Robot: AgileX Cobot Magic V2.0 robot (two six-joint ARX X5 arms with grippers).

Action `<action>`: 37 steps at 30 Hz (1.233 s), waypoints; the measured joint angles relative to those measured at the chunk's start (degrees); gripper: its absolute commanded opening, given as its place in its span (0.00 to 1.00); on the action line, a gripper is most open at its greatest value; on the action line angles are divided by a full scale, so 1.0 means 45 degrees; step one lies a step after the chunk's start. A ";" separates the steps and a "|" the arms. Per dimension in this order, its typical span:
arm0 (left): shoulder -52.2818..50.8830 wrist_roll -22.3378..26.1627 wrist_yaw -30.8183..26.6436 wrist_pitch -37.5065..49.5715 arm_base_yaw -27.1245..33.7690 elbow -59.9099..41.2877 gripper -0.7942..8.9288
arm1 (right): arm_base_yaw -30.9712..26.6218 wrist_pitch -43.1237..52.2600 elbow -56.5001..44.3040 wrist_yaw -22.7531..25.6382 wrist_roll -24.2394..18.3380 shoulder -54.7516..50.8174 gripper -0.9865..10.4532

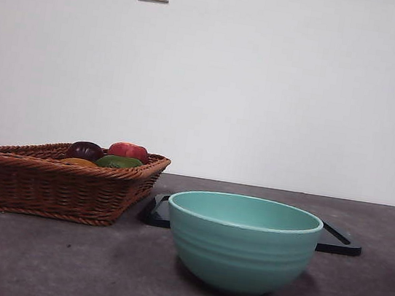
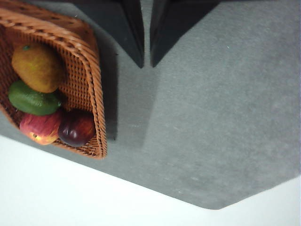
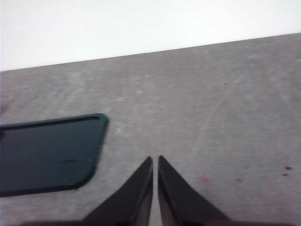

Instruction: Pick up the wifruite, put it on the bowl, pick up the plate, put it on desk

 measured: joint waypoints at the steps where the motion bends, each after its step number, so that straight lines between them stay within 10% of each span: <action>1: 0.0000 -0.0214 0.0000 0.0000 0.0000 0.0000 0.10 | 0.0000 0.0044 0.0000 -0.0194 0.0185 0.0000 0.09; 20: 0.1185 -0.1025 0.2176 -0.3866 0.0000 0.5265 0.10 | 0.0000 -0.2890 0.5319 -0.1967 0.2161 0.1462 0.09; 37: 0.5615 0.1141 0.6863 -0.8510 -0.0306 1.0841 0.10 | 0.0525 -1.0078 1.2390 -0.5289 -0.0801 0.5848 0.09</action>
